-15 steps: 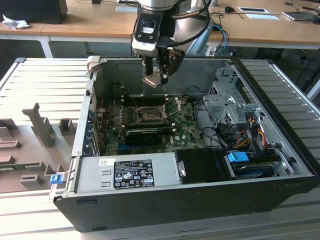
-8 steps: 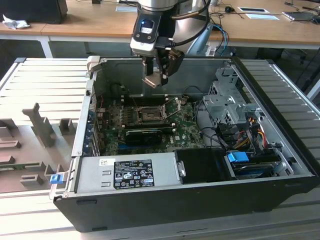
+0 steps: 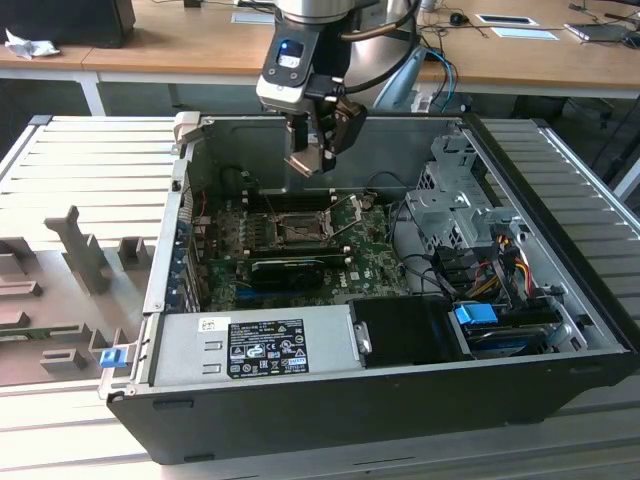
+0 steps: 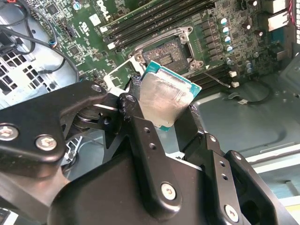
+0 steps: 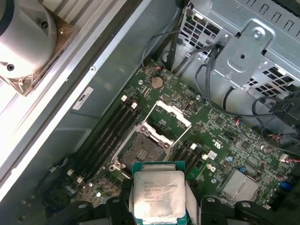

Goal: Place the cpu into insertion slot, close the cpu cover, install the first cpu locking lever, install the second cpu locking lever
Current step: 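Place the cpu into insertion slot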

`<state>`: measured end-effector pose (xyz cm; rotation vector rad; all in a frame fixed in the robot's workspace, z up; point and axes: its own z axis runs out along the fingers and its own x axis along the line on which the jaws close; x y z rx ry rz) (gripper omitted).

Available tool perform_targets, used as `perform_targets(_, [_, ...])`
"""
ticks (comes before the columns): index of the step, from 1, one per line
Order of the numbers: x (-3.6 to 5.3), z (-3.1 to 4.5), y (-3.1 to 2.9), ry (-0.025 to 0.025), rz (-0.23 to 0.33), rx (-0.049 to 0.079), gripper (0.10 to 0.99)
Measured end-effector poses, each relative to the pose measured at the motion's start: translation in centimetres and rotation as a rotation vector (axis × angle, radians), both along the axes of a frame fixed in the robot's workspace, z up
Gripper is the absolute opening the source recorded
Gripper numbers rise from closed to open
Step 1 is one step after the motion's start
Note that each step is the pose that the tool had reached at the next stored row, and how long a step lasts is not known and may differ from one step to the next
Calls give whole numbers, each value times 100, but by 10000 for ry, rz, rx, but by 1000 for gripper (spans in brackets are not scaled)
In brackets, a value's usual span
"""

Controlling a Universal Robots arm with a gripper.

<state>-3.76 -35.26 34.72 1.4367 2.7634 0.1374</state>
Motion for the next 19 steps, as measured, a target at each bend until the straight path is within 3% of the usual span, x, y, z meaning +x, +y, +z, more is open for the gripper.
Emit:
perform_targets(5, [0, -8, 0, -1, -378, -4, 533])
perform_targets(10, [0, -36, 0, 0, -1242, -3, 533])
perform_targets(19, [0, -163, 0, 0, -1264, -4, 533])
